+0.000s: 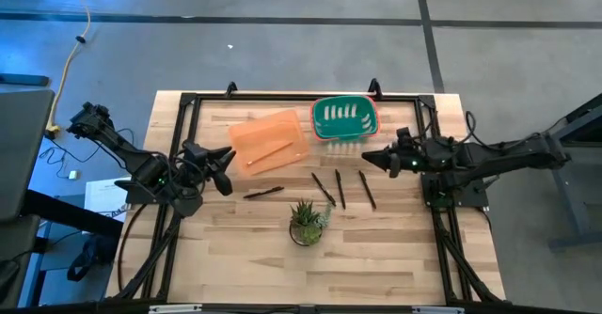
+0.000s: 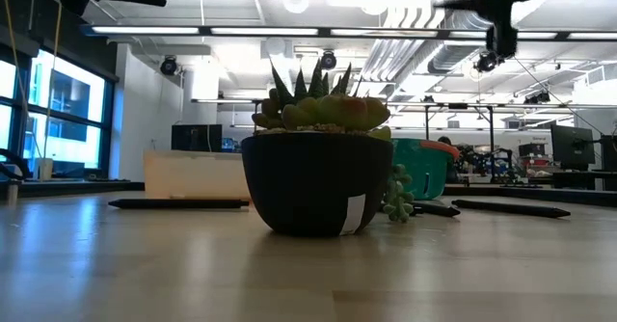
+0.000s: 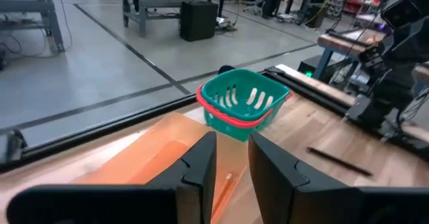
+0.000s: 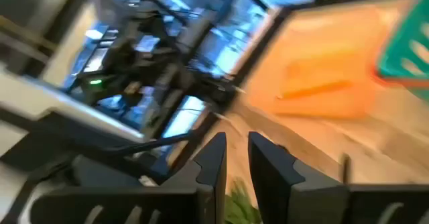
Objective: Sort pens & pencils
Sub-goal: Put the black pen into the green basket
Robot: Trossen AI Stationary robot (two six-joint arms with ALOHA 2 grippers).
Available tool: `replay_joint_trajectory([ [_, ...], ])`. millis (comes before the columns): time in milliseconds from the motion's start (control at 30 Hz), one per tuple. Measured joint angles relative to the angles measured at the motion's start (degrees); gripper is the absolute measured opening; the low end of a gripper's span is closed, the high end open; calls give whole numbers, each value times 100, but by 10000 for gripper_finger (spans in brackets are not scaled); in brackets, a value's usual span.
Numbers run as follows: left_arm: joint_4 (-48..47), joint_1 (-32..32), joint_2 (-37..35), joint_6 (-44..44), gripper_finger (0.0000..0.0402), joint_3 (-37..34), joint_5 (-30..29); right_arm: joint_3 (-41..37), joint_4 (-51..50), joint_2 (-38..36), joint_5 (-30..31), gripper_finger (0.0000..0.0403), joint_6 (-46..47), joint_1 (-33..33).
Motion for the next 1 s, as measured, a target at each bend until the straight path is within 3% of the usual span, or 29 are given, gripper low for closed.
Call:
replay_joint_trajectory([
  [233,-754,0,-5,-6,76,0,-66,77,-1410,105,274,79,1246,132],
  [400,-1346,0,-20,-409,76,0,-304,172,-1732,477,297,83,1712,175],
  [633,-1996,0,-18,-1211,76,0,-382,504,-2259,1268,-127,83,2017,175],
  [1000,-2030,0,-18,-1241,76,0,-382,1339,-3857,2130,-584,83,2436,175],
])
